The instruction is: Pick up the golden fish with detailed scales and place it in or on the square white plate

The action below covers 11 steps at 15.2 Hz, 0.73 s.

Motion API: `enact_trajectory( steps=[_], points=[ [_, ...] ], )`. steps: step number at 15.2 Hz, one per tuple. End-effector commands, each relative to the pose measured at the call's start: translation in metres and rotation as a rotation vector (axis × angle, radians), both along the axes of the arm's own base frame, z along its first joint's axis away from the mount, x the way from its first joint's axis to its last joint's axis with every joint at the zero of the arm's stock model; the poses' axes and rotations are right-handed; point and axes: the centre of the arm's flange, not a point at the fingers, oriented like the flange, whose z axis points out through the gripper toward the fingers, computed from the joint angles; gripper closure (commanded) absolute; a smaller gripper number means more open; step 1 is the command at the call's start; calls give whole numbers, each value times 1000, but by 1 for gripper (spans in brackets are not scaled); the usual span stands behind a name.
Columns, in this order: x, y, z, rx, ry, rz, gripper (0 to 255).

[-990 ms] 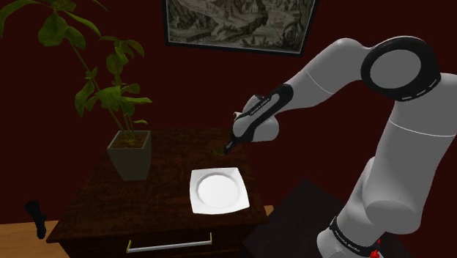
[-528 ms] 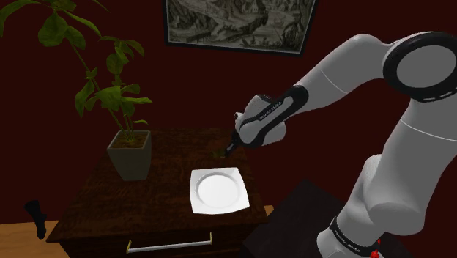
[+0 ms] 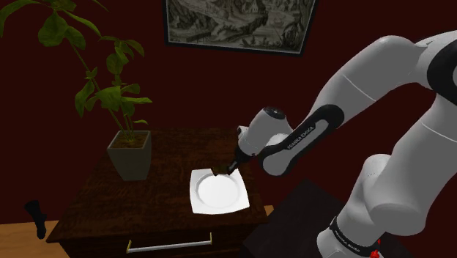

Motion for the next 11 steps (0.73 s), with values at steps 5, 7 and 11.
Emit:
enact_trajectory(
  steps=[5, 7, 11],
  points=[
    [-40, 35, -12, 0, -1, -3, 255],
    [-40, 35, -22, 0, -1, -3, 255],
    [-40, 35, -44, 0, -1, -3, 255]
  ],
)
